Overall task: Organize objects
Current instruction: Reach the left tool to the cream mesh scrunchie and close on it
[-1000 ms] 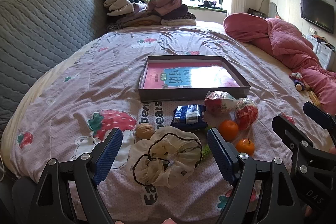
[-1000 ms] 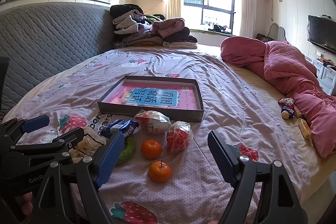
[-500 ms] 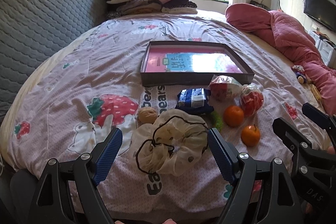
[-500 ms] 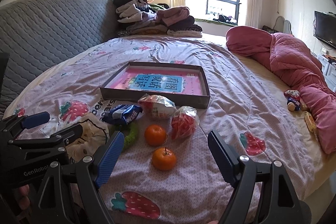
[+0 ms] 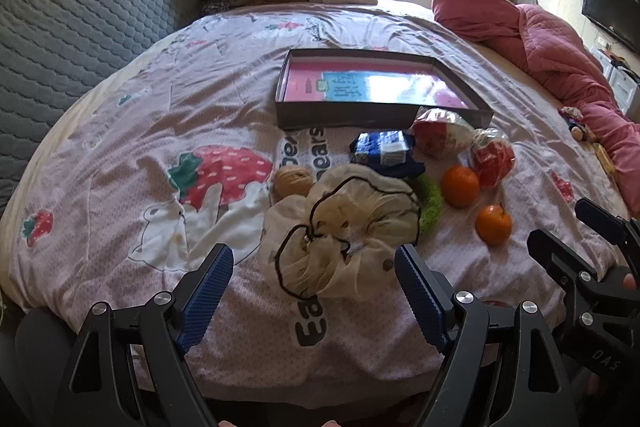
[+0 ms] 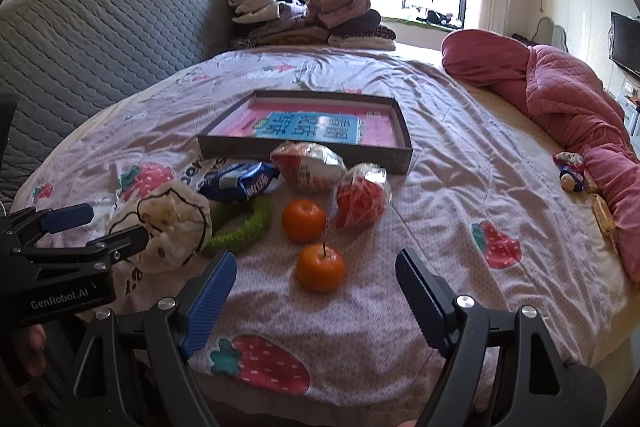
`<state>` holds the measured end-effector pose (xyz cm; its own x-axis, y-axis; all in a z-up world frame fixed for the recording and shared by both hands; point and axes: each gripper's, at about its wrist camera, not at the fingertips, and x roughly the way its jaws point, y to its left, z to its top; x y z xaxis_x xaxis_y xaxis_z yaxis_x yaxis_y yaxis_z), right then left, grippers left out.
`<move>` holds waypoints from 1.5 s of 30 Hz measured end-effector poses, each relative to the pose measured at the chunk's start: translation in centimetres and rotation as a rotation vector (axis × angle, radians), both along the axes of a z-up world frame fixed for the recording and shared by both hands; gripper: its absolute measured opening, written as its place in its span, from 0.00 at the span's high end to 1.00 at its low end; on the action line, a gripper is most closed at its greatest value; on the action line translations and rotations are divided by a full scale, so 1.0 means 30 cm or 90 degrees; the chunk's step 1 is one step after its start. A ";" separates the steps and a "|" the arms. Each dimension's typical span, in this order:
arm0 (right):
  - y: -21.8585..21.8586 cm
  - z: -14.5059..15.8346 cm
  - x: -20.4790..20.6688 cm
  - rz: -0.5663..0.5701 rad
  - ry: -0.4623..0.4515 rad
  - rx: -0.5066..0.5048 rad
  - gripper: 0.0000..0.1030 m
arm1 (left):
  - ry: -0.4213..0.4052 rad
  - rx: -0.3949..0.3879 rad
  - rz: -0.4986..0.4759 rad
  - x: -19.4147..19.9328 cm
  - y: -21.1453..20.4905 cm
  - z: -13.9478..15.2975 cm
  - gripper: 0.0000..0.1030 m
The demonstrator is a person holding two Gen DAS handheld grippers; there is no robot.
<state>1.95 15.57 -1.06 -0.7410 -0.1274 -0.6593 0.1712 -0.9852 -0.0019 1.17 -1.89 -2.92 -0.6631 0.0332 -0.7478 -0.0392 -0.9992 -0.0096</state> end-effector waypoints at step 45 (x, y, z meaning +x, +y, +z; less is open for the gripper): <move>0.005 -0.204 -0.181 0.020 -0.067 -0.006 0.57 | -0.015 0.098 -0.073 -0.185 -0.015 -0.176 0.80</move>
<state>-3.49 15.73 -7.17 -0.6636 -0.1567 -0.7315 0.2012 -0.9792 0.0272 -4.37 -2.33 -8.20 -0.6309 0.2227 -0.7432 -0.1506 -0.9748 -0.1643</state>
